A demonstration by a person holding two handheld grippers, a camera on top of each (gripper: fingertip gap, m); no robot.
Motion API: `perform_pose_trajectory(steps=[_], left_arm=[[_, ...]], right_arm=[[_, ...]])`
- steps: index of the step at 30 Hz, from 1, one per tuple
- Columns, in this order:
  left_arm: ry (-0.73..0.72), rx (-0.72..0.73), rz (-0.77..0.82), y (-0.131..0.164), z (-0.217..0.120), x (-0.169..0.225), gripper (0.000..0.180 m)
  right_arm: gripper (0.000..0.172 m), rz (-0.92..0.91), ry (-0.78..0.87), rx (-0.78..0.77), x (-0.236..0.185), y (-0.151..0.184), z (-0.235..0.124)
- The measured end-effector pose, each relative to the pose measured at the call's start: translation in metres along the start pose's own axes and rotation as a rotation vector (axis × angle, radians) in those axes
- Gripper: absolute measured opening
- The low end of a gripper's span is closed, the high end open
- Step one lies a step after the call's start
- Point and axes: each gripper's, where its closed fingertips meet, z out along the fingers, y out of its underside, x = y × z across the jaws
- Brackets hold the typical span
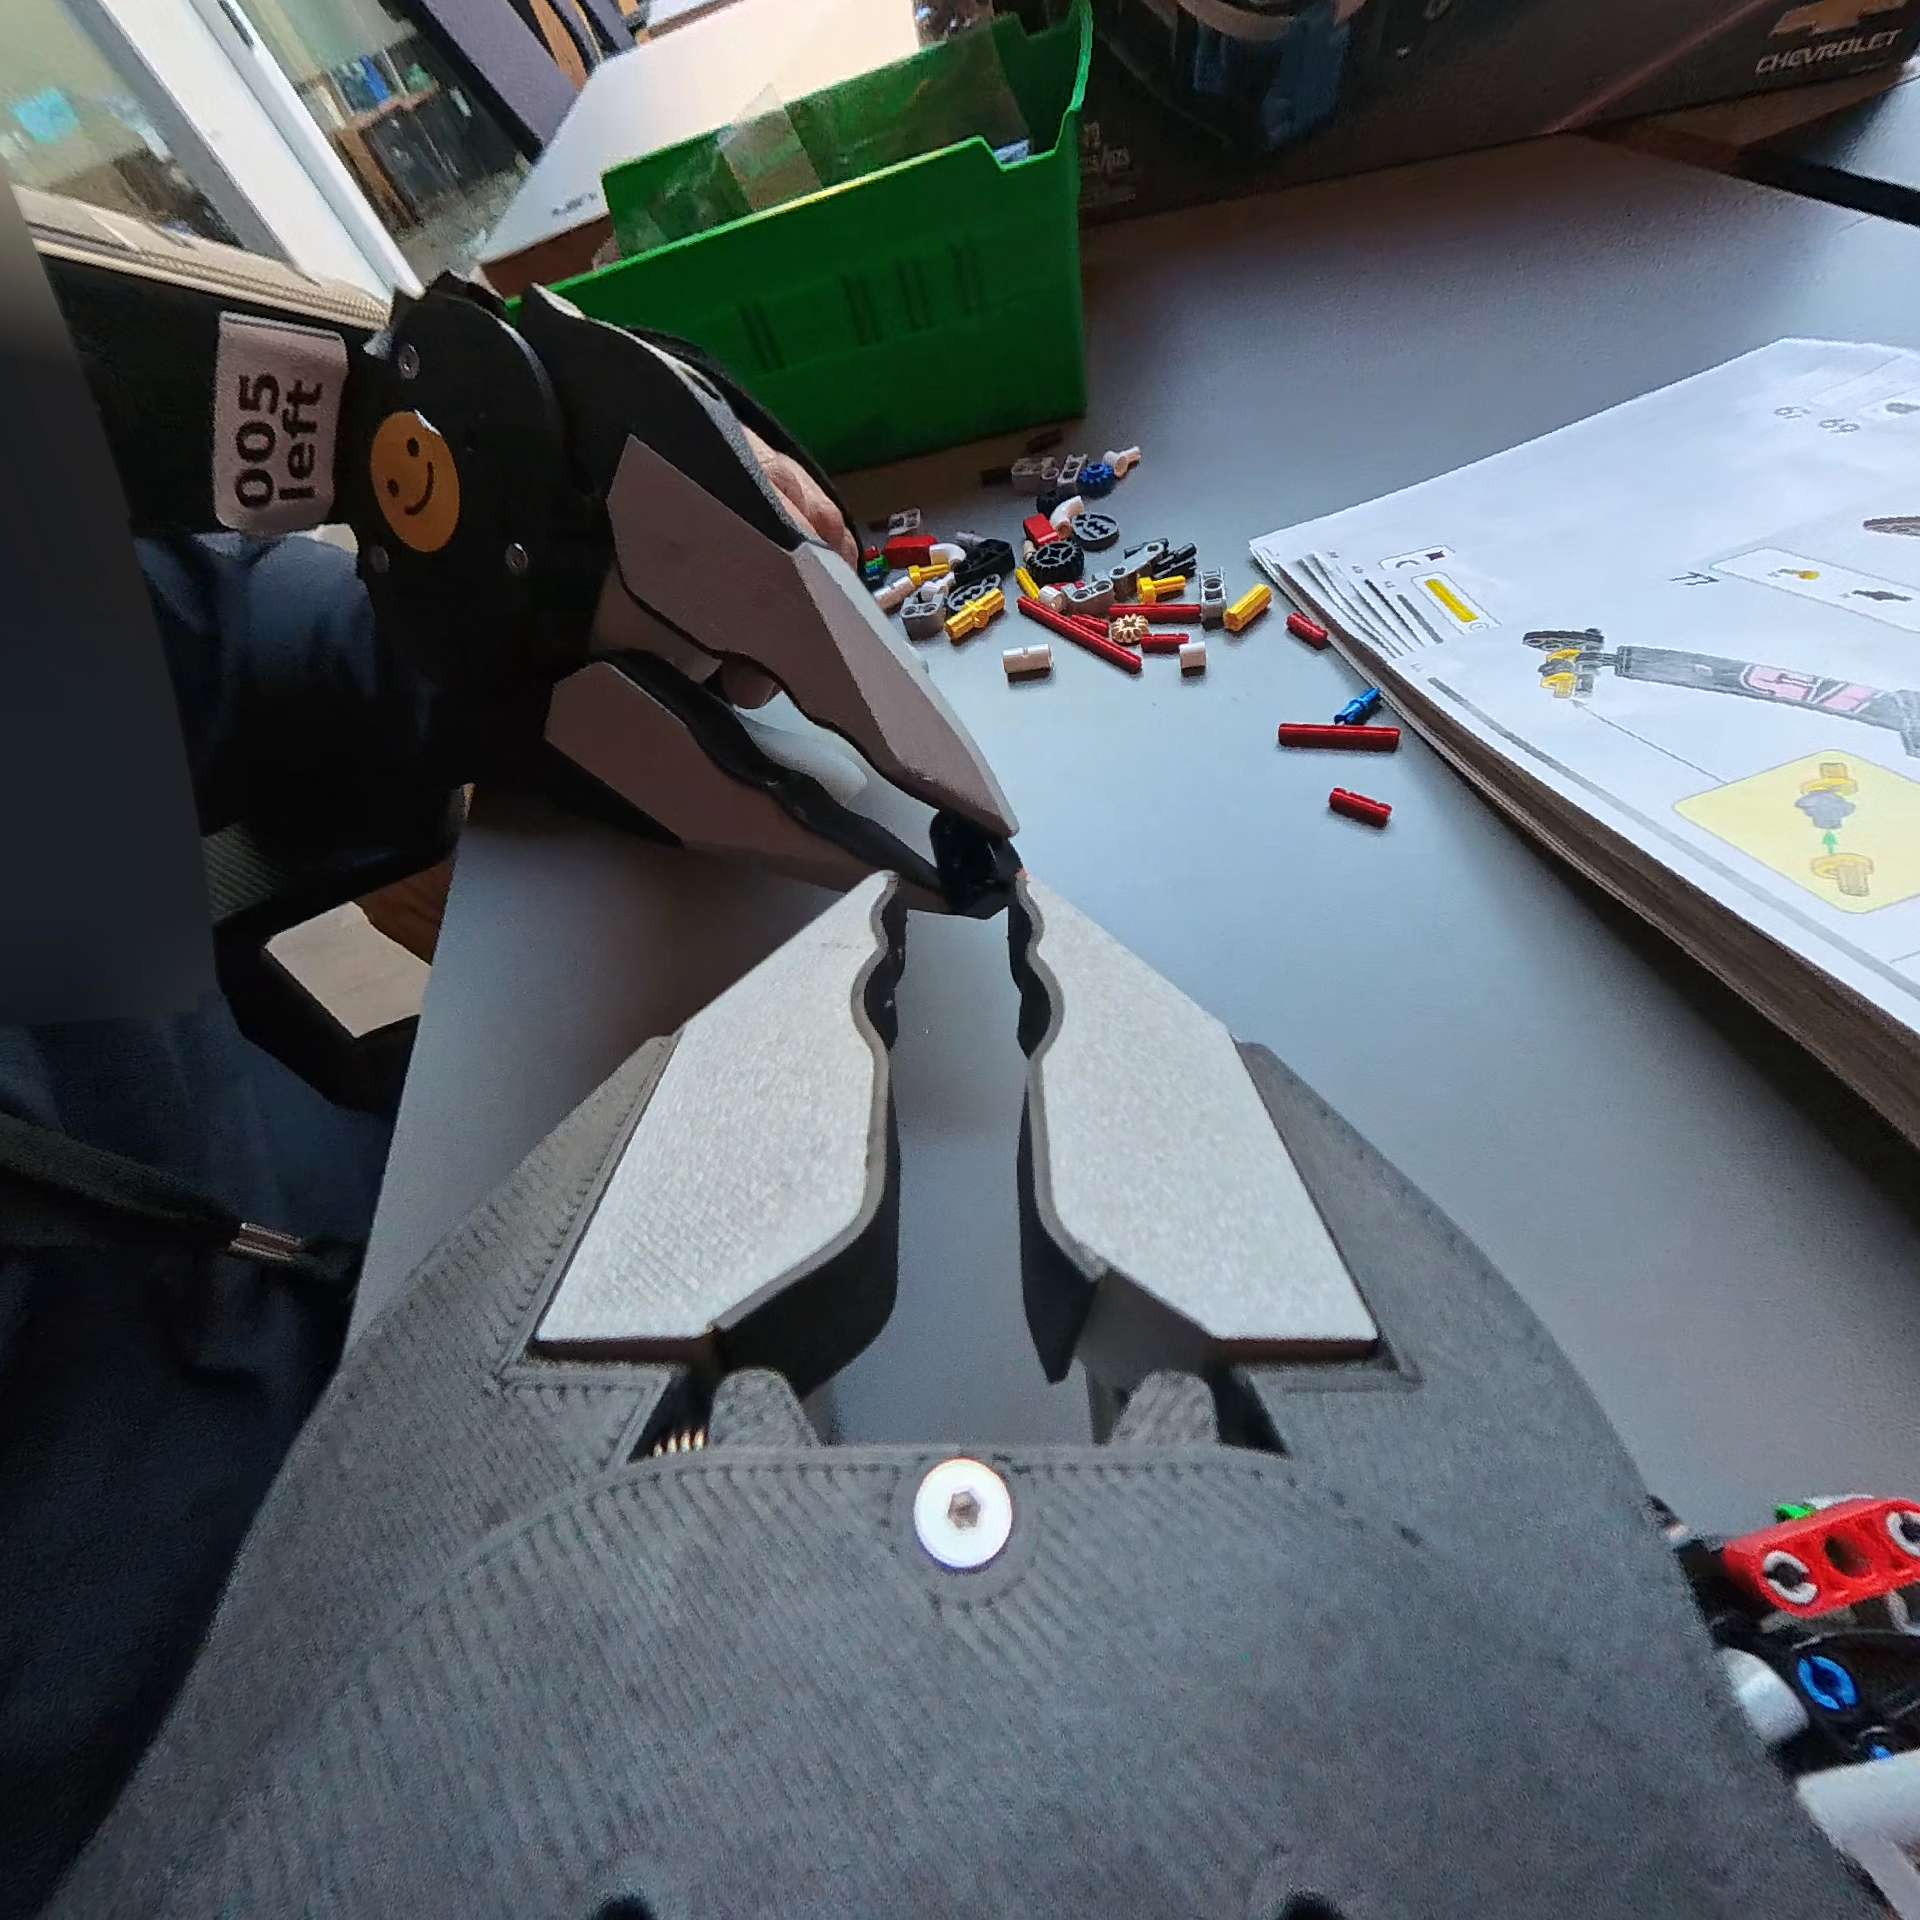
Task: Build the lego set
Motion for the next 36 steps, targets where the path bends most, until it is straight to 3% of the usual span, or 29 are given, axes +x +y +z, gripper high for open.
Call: perform_pose_trajectory(steps=[5,9,12,23,25,29,31,33,36], left_arm=[[0.0,0.019,0.0,-0.004,-0.002,0.0,0.012],[-0.016,0.047,0.015,-0.01,-0.004,-0.001,0.012],[-0.023,0.062,0.011,-0.012,-0.006,-0.003,0.012],[-0.041,0.01,0.009,-0.001,-0.003,-0.007,0.012],[-0.058,-0.01,0.031,0.002,-0.003,-0.009,0.0],[-0.002,0.07,0.029,-0.011,-0.004,0.003,0.0],[0.024,-0.006,0.014,0.003,0.004,0.006,0.0],[0.019,-0.169,0.011,0.036,0.012,0.003,0.0],[0.053,-0.223,-0.069,0.051,0.015,0.004,0.0]], right_arm=[[0.002,0.028,-0.015,0.044,0.0,-0.005,-0.006],[0.019,0.083,-0.022,0.023,0.004,0.0,-0.002],[0.011,0.086,-0.081,0.021,-0.006,0.0,0.0],[0.002,-0.01,0.011,0.029,-0.006,-0.004,0.001],[0.0,-0.009,-0.045,0.04,-0.015,-0.006,0.002],[0.0,0.029,0.025,-0.081,-0.002,0.015,0.015],[0.0,0.046,0.04,-0.156,0.002,0.028,0.021],[0.0,-0.002,0.104,-0.183,0.01,0.031,0.019],[0.0,-0.053,0.139,-0.162,0.011,0.026,0.015]])
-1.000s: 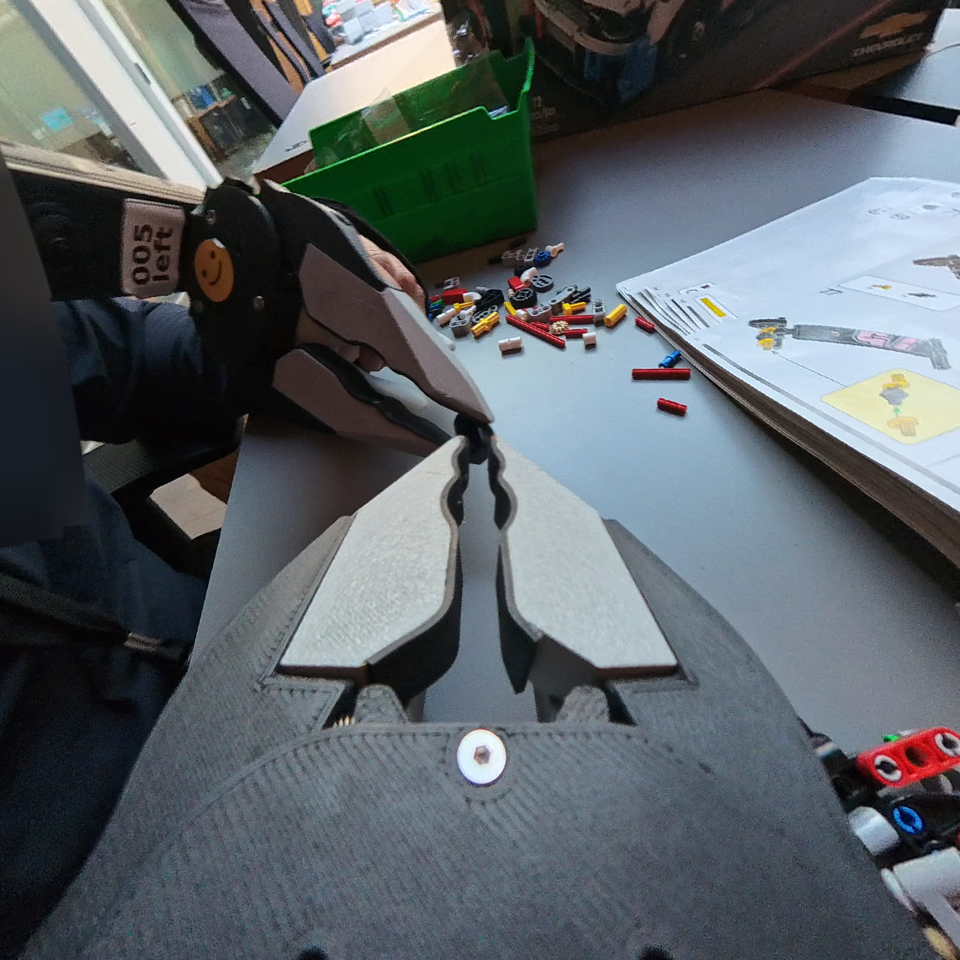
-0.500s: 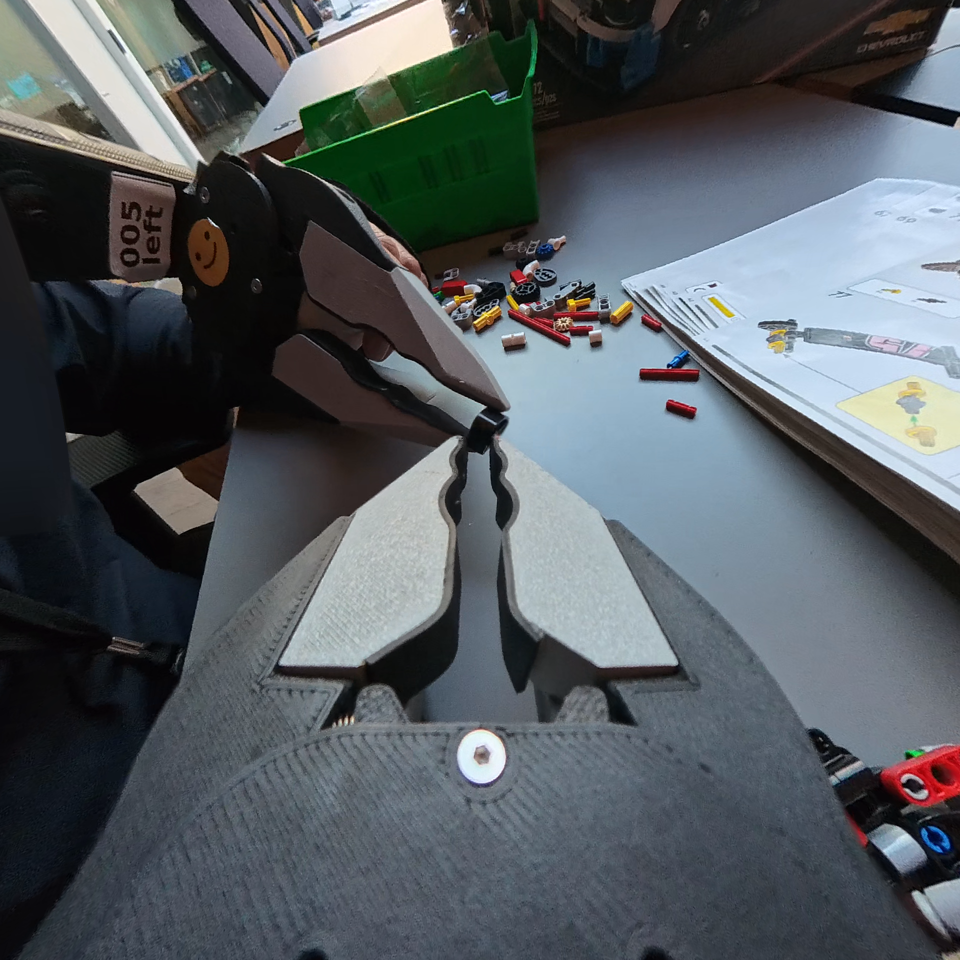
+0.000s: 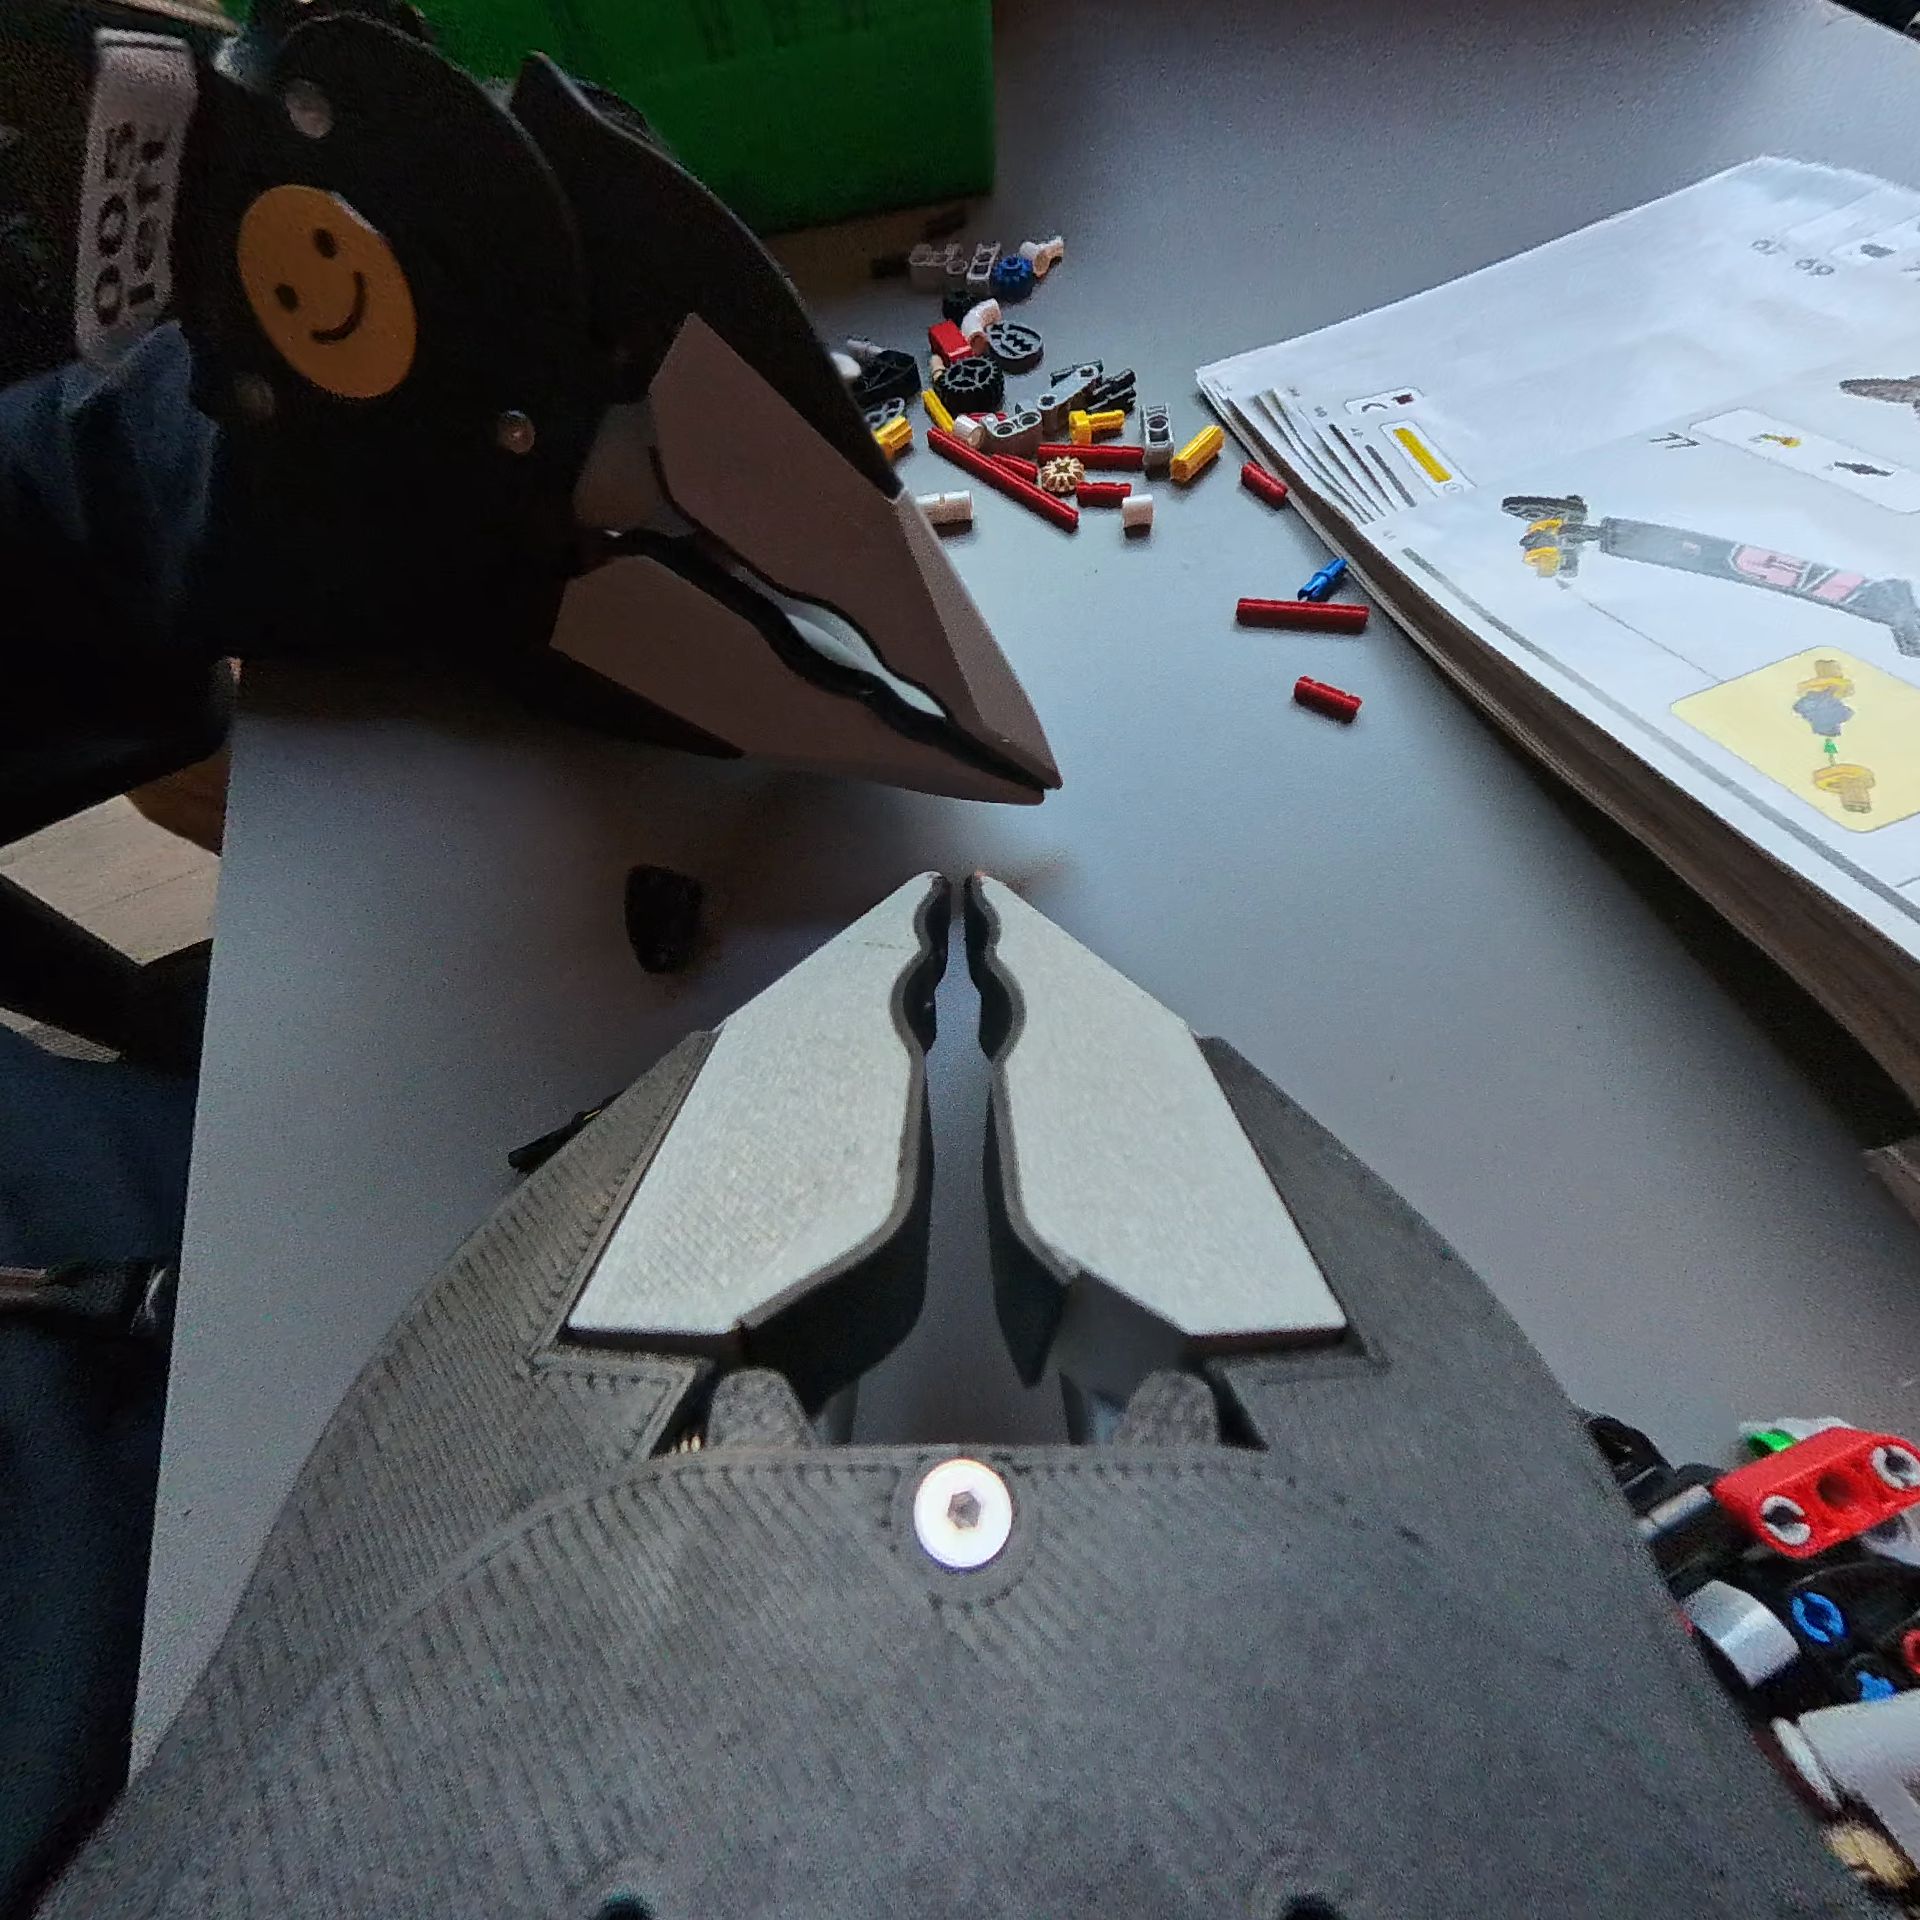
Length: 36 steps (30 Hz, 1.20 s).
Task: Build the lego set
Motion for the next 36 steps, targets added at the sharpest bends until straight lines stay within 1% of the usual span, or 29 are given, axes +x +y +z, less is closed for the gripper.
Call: perform_pose_trajectory(steps=[2,5,6,7,9,10,12,14,15,16,18,22,25,27,29,32,36], left_arm=[[0.013,0.02,-0.048,-0.002,-0.001,-0.002,0.0],[-0.009,0.033,-0.117,0.001,-0.008,-0.016,0.0],[0.008,0.058,-0.147,-0.001,-0.011,-0.017,0.0],[0.047,0.1,-0.17,-0.005,-0.015,-0.015,0.0],[0.207,0.178,-0.186,-0.013,-0.026,0.006,0.0],[0.282,0.177,-0.188,-0.011,-0.032,0.017,0.005],[0.336,0.119,-0.186,0.004,-0.04,0.026,0.008],[0.394,0.072,-0.236,0.014,-0.047,0.033,0.014],[0.432,0.066,-0.289,0.013,-0.051,0.037,0.016],[0.496,0.076,-0.342,0.008,-0.056,0.045,0.022],[0.59,0.086,-0.409,-0.002,-0.062,0.058,0.028],[0.574,0.024,-0.368,0.003,-0.051,0.068,0.029],[0.591,0.051,-0.358,-0.005,-0.047,0.074,0.025],[0.575,0.055,-0.331,-0.006,-0.045,0.075,0.021],[0.576,0.068,-0.324,-0.008,-0.044,0.076,0.012],[0.574,0.081,-0.328,-0.01,-0.043,0.076,0.012],[0.455,0.075,-0.294,-0.002,-0.036,0.06,0.011]], right_arm=[[0.002,0.003,-0.019,0.002,-0.002,0.0,-0.001],[0.003,-0.01,-0.023,0.013,-0.003,-0.001,-0.003],[0.003,-0.019,-0.025,0.018,-0.004,-0.002,-0.004],[0.003,-0.03,-0.026,0.02,-0.005,-0.002,-0.005],[0.004,-0.061,-0.025,0.02,-0.007,-0.003,-0.006],[0.004,-0.077,-0.014,0.019,-0.007,-0.002,-0.007],[0.004,-0.101,0.0,0.013,-0.007,-0.002,-0.008],[0.004,-0.108,0.005,0.008,-0.007,-0.001,-0.007],[0.004,-0.108,0.0,0.007,-0.008,-0.001,-0.007],[0.004,-0.109,-0.004,0.007,-0.009,-0.001,-0.007],[0.003,-0.116,0.001,0.007,-0.009,-0.001,-0.006],[0.003,-0.123,-0.01,0.012,-0.012,-0.002,-0.006],[0.003,-0.131,-0.009,0.005,-0.012,0.0,-0.005],[0.003,-0.134,-0.013,-0.001,-0.013,0.001,-0.004],[0.003,-0.132,-0.021,-0.003,-0.014,0.001,-0.003],[0.003,-0.133,-0.026,-0.009,-0.015,0.002,-0.002],[0.003,-0.134,-0.026,-0.017,-0.015,0.003,-0.001]])
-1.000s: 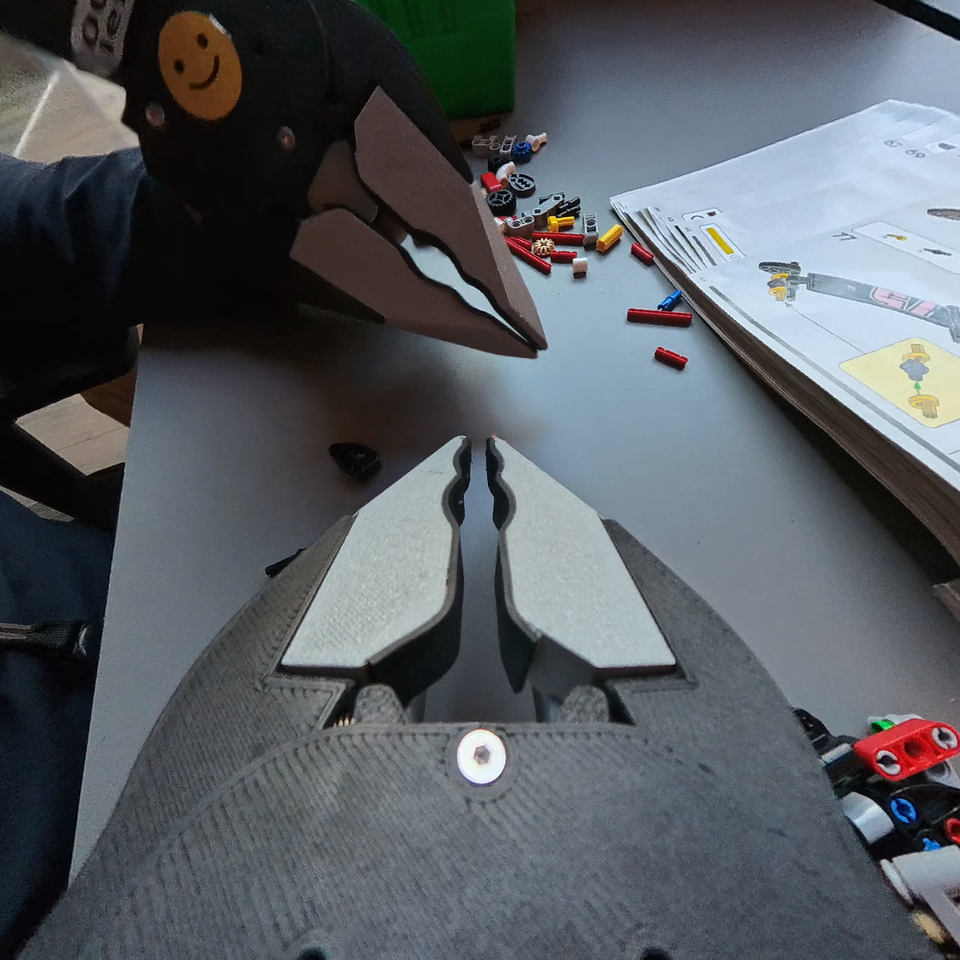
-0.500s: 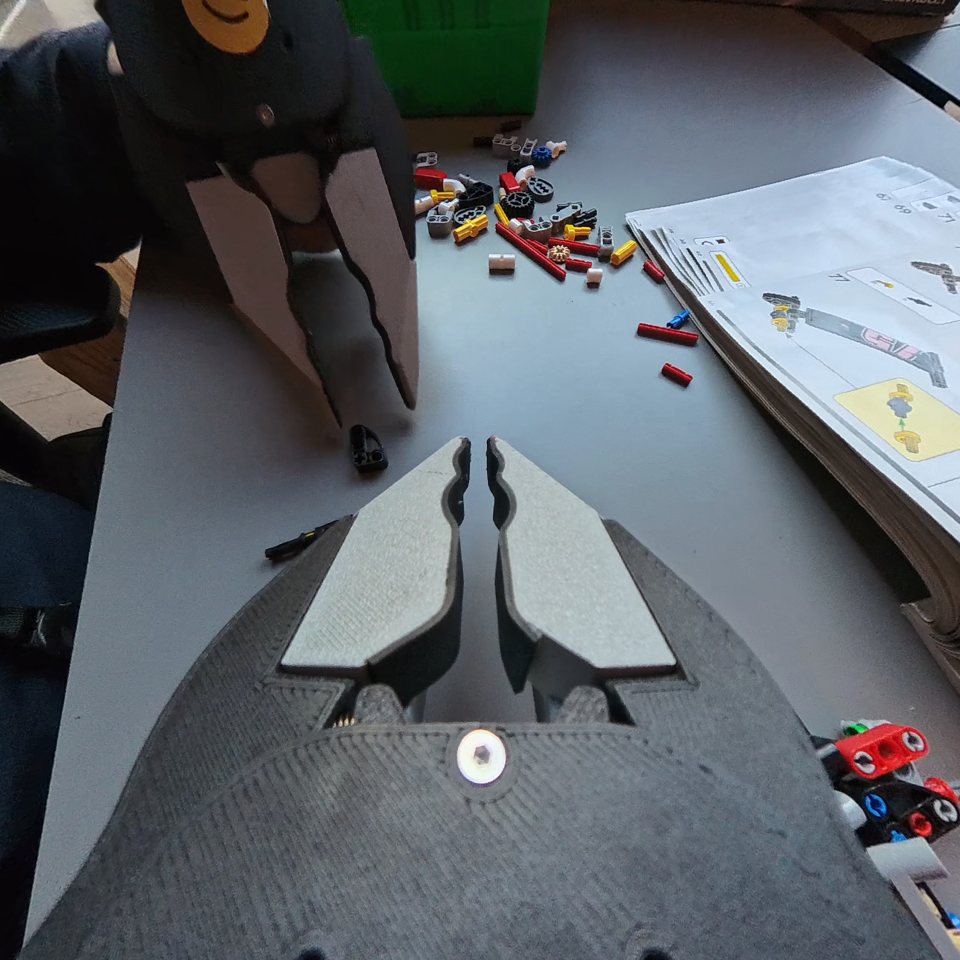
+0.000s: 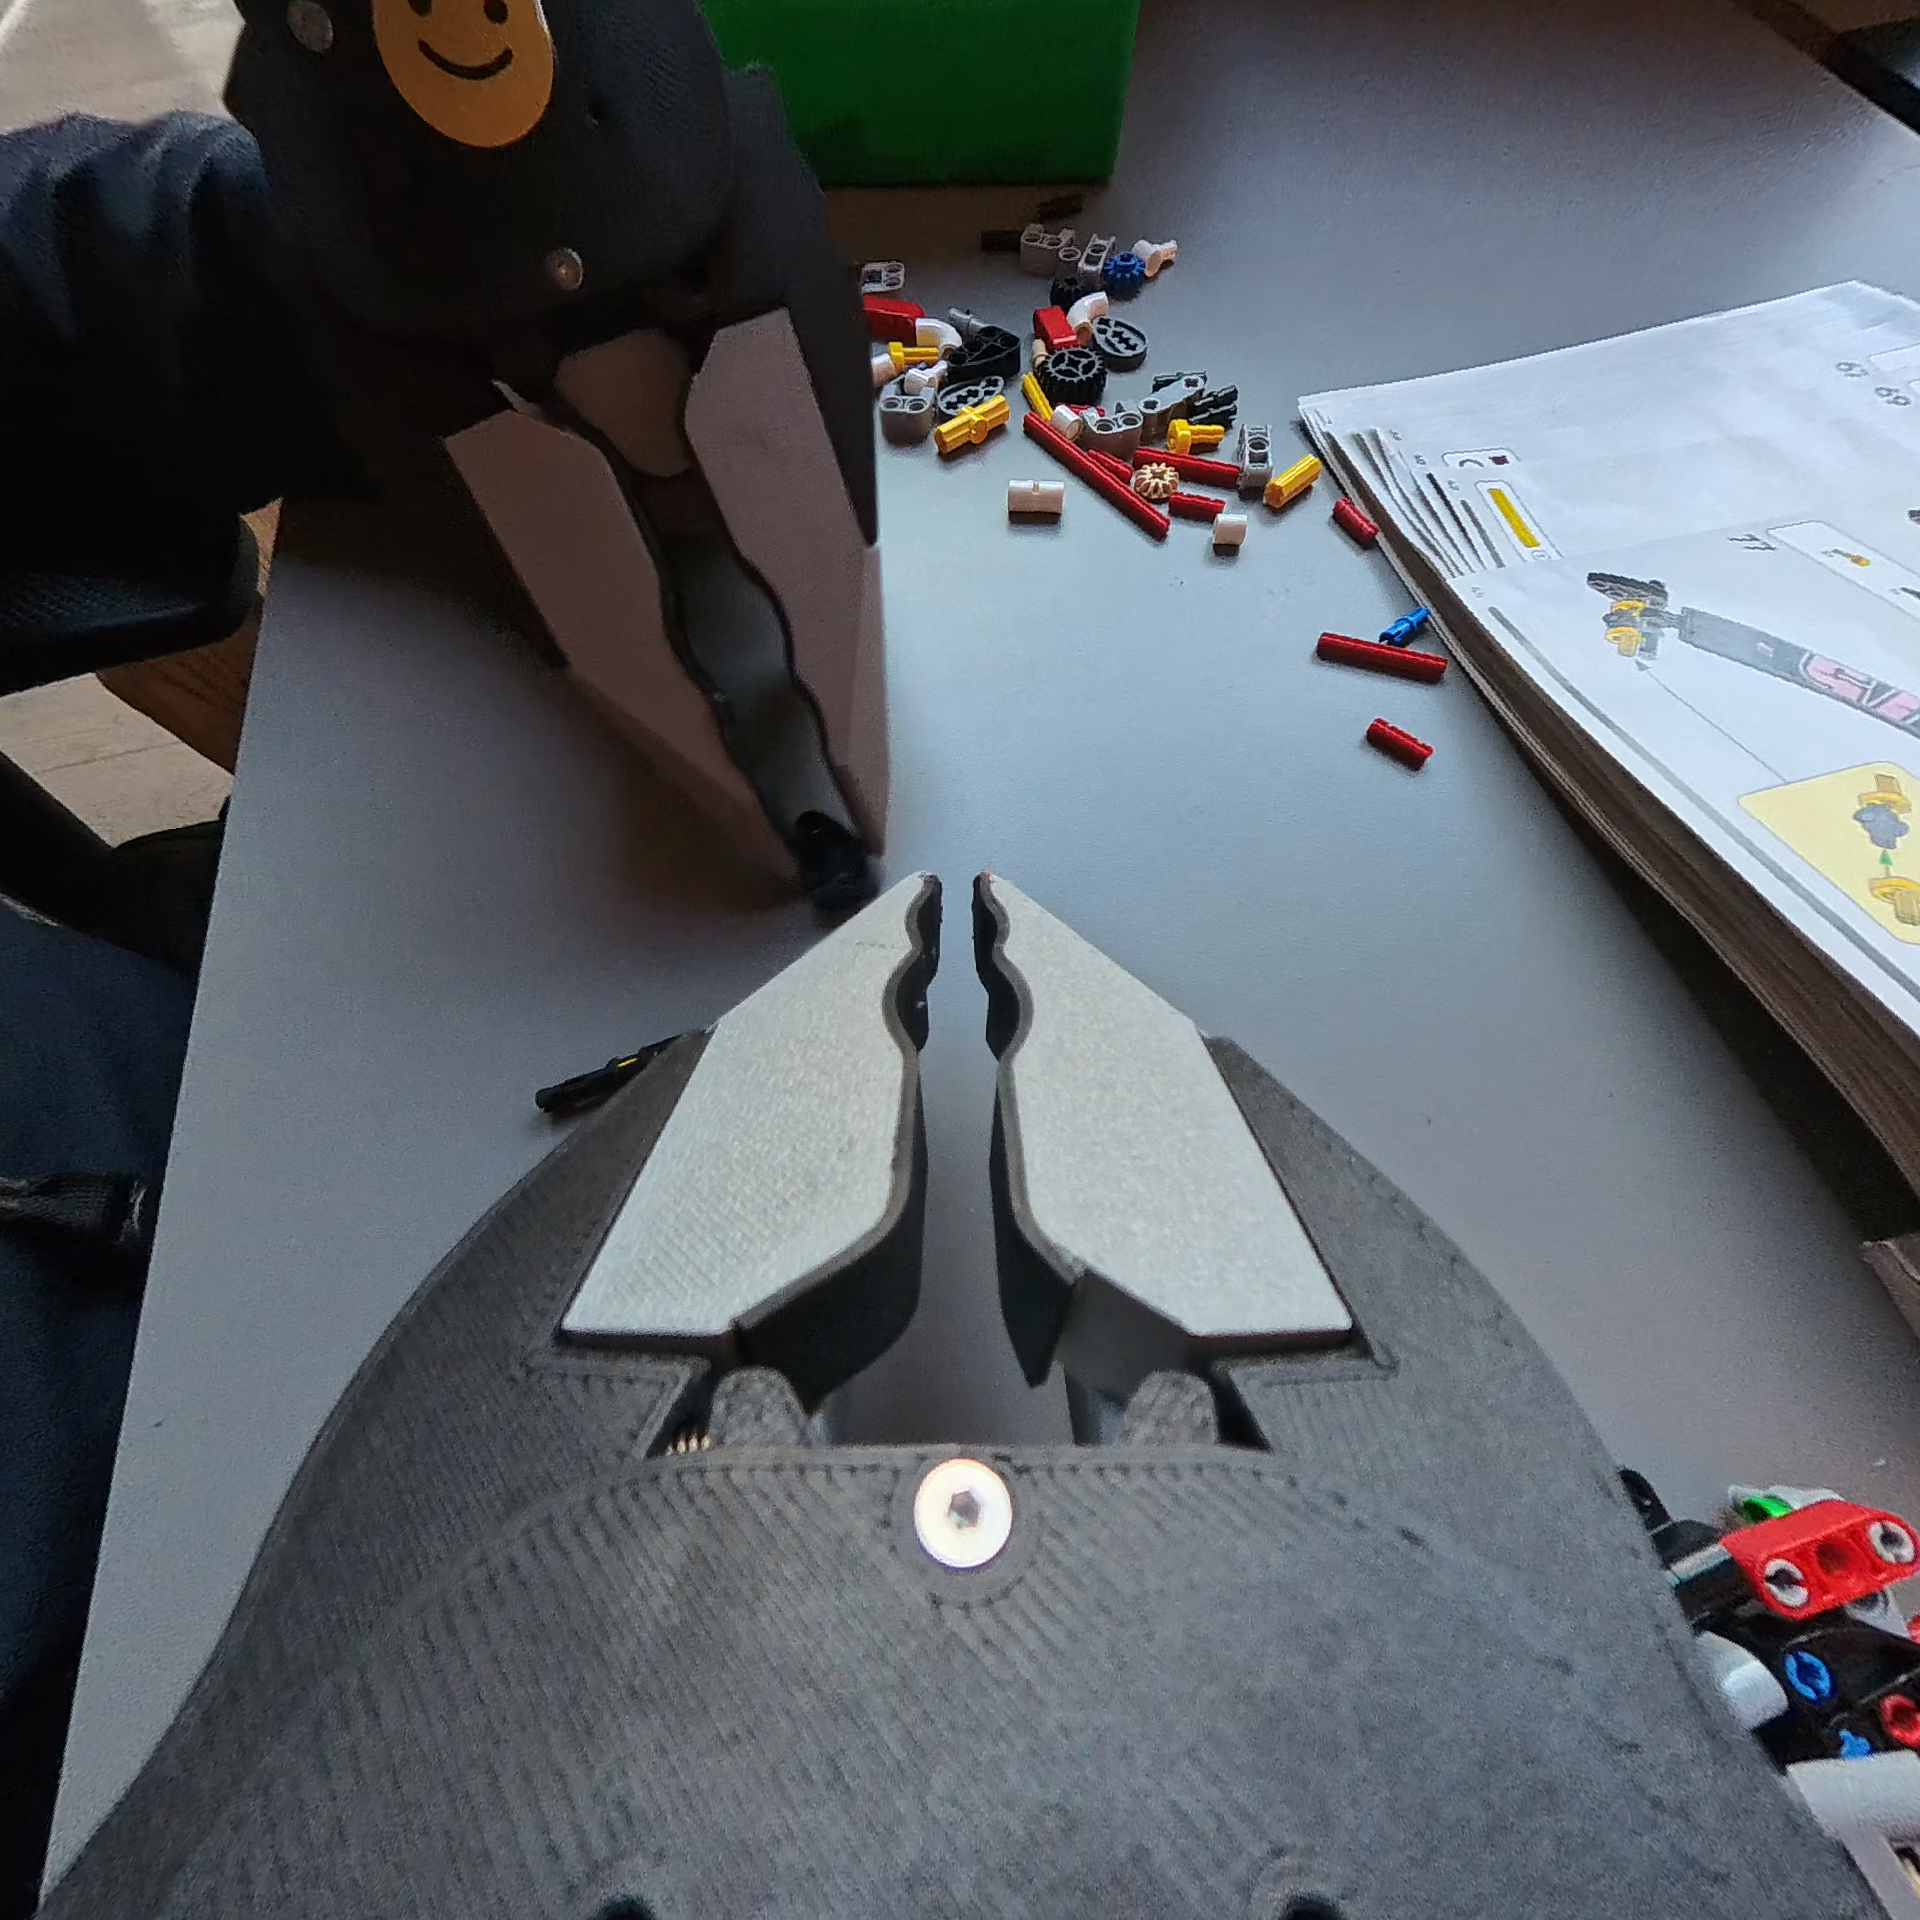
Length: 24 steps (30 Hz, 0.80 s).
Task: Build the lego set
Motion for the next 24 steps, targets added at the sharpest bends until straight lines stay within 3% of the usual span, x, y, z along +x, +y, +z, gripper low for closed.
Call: perform_pose_trajectory(steps=[6,11,18,24], left_arm=[[-0.346,0.023,0.195,-0.007,-0.017,-0.04,0.012],[-0.526,0.089,0.424,-0.035,-0.028,-0.038,0.012],[-0.619,0.119,0.592,-0.052,-0.031,-0.028,0.012],[-0.604,0.136,0.56,-0.052,-0.031,-0.029,0.012]], right_arm=[[0.005,0.016,-0.018,0.002,-0.002,0.0,0.001],[0.009,0.074,-0.067,0.072,-0.007,-0.013,-0.001],[0.015,0.126,-0.087,0.133,-0.003,-0.021,-0.005],[0.008,0.134,-0.103,0.145,-0.005,-0.022,-0.006]])
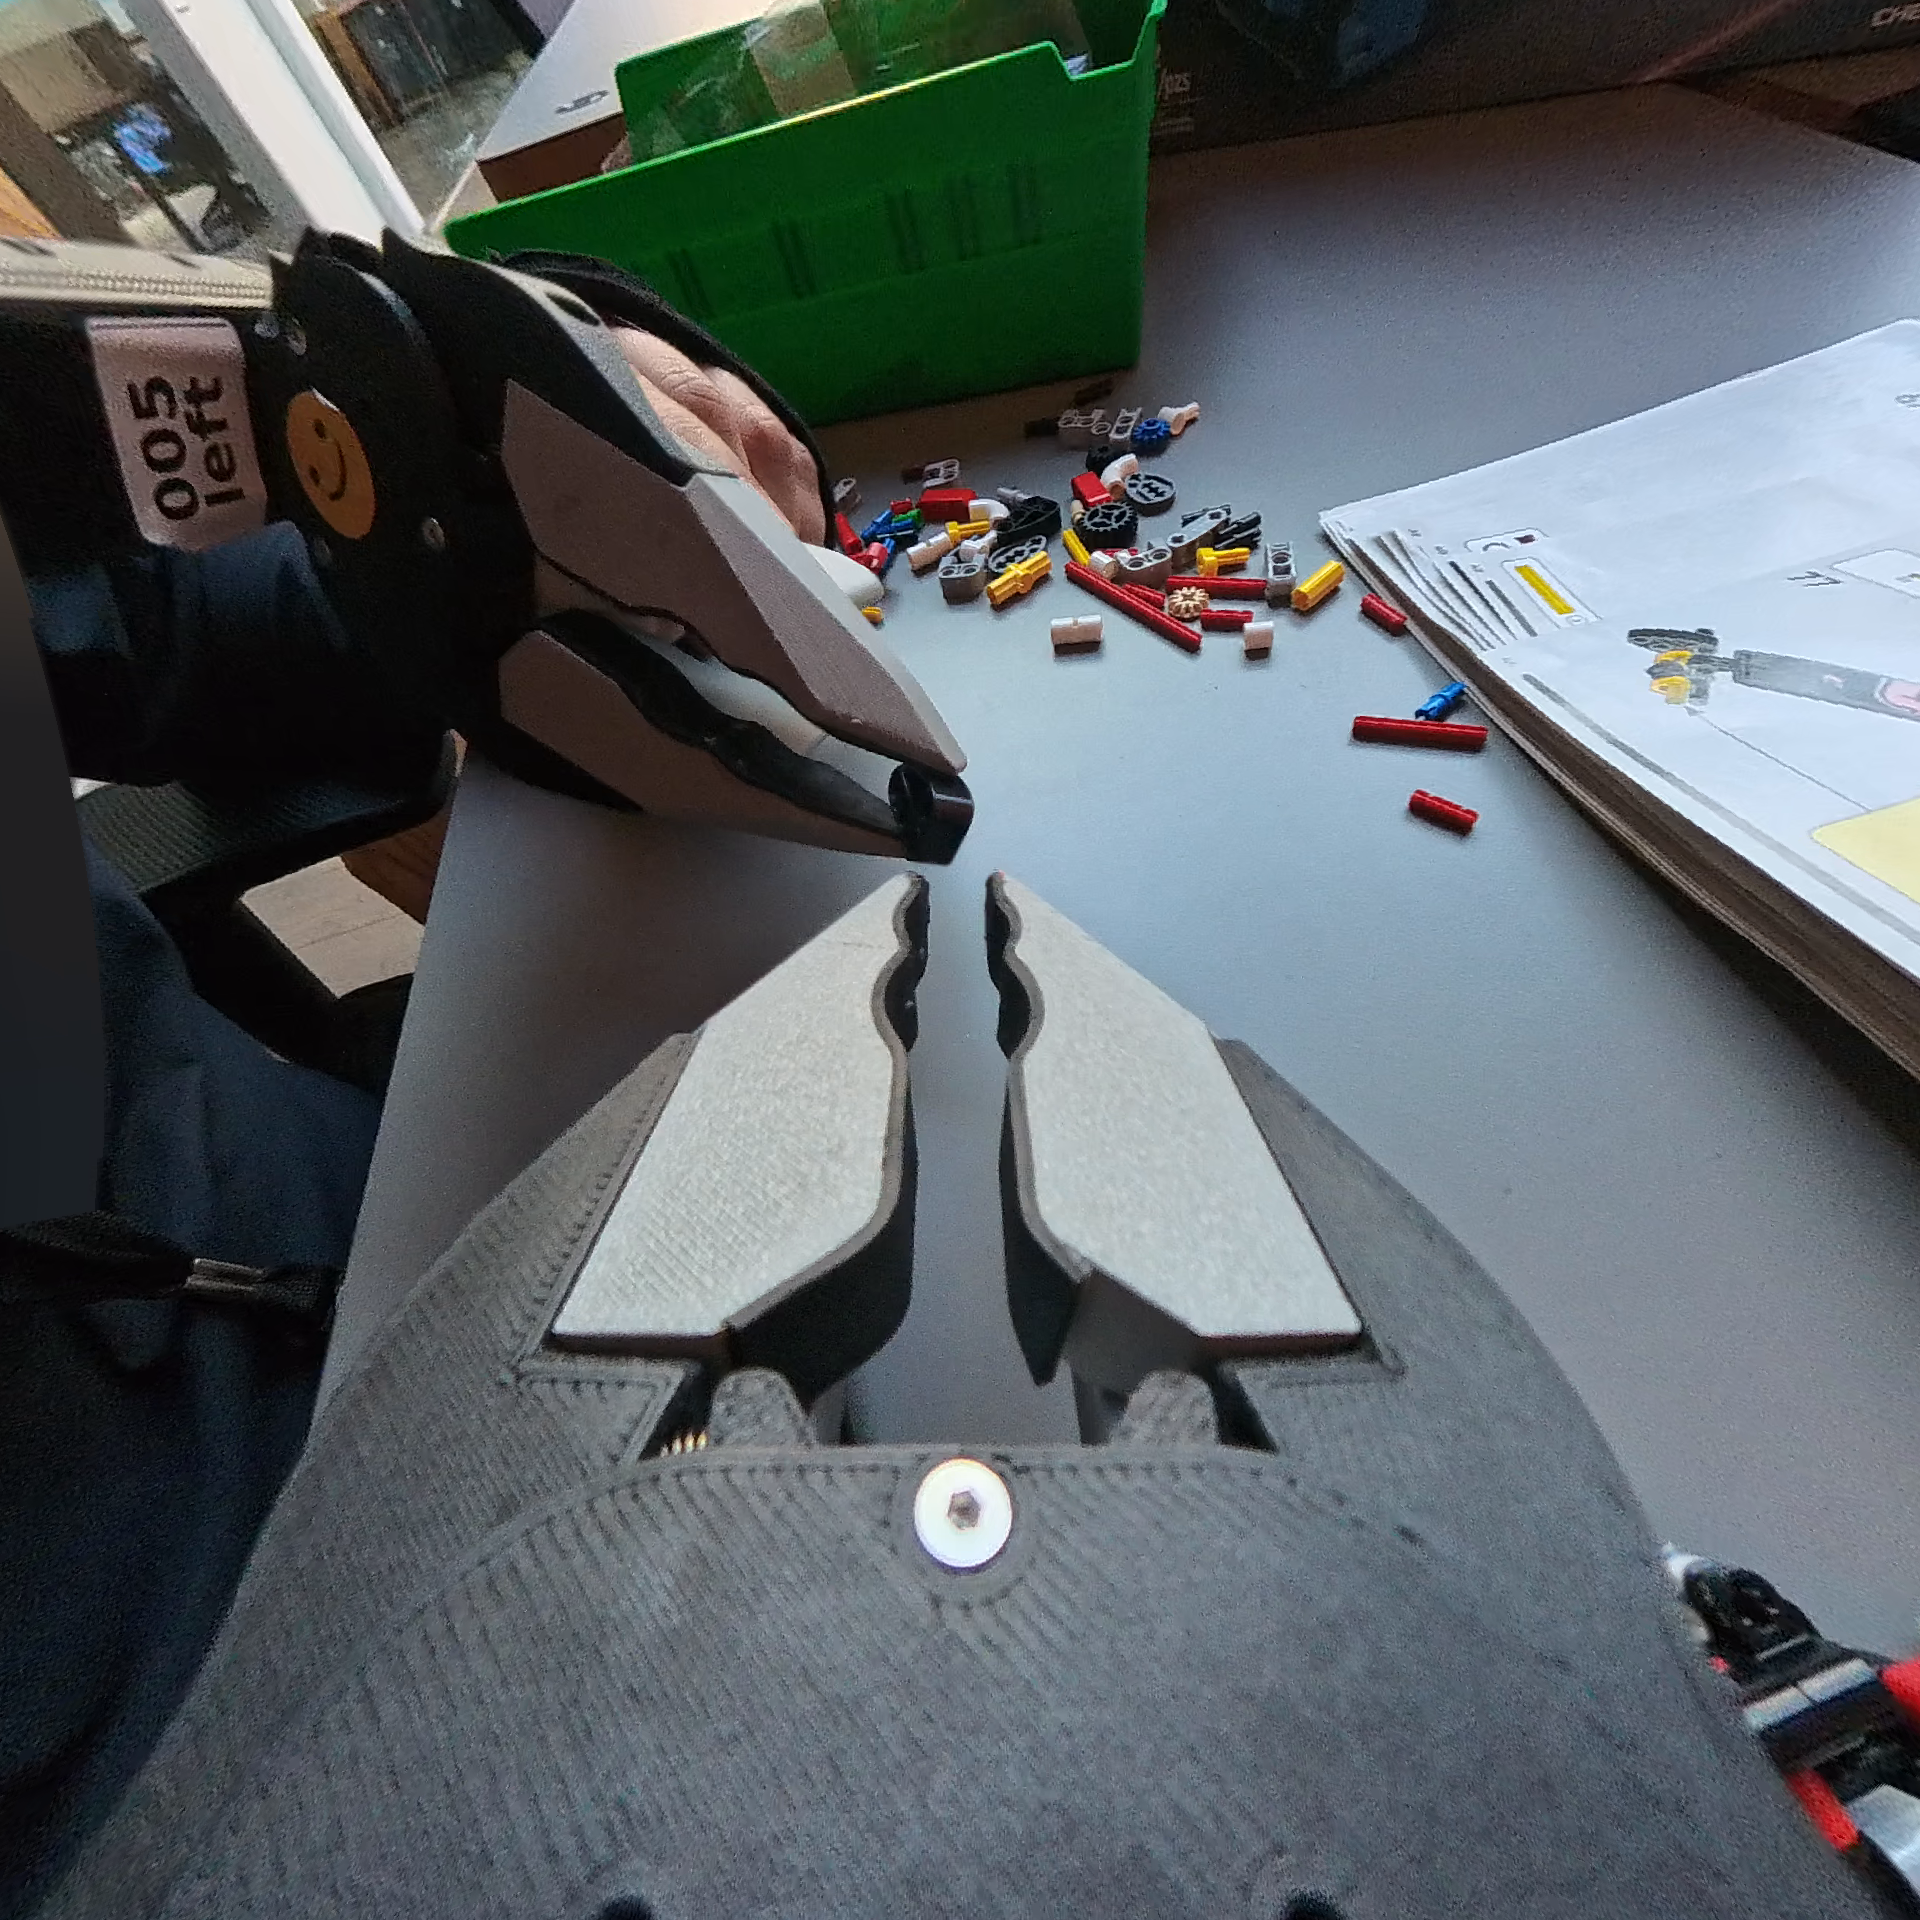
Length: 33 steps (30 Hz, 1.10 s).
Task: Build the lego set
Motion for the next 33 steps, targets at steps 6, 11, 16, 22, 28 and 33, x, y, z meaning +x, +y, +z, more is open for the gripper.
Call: perform_pose_trajectory(steps=[6,11,16,22,28,33], left_arm=[[0.008,0.001,-0.055,0.003,-0.001,-0.004,0.011],[0.014,0.007,-0.03,0.0,-0.001,-0.001,0.011],[0.014,0.015,-0.034,-0.002,-0.001,-0.001,0.012],[0.099,0.05,-0.255,-0.003,0.0,-0.002,0.012],[0.143,0.057,-0.379,0.002,0.0,-0.005,0.012],[0.146,0.071,-0.275,-0.006,-0.001,0.003,0.012]], right_arm=[[0.012,0.022,-0.023,0.011,-0.001,-0.001,-0.001],[0.012,0.038,-0.08,0.059,-0.008,-0.01,-0.002],[0.006,0.086,-0.096,0.071,-0.006,-0.01,-0.002],[0.01,0.126,-0.112,0.092,-0.004,-0.012,-0.005],[0.011,0.126,-0.109,0.086,-0.004,-0.011,-0.004],[0.012,0.121,-0.129,0.093,-0.008,-0.013,-0.003]])
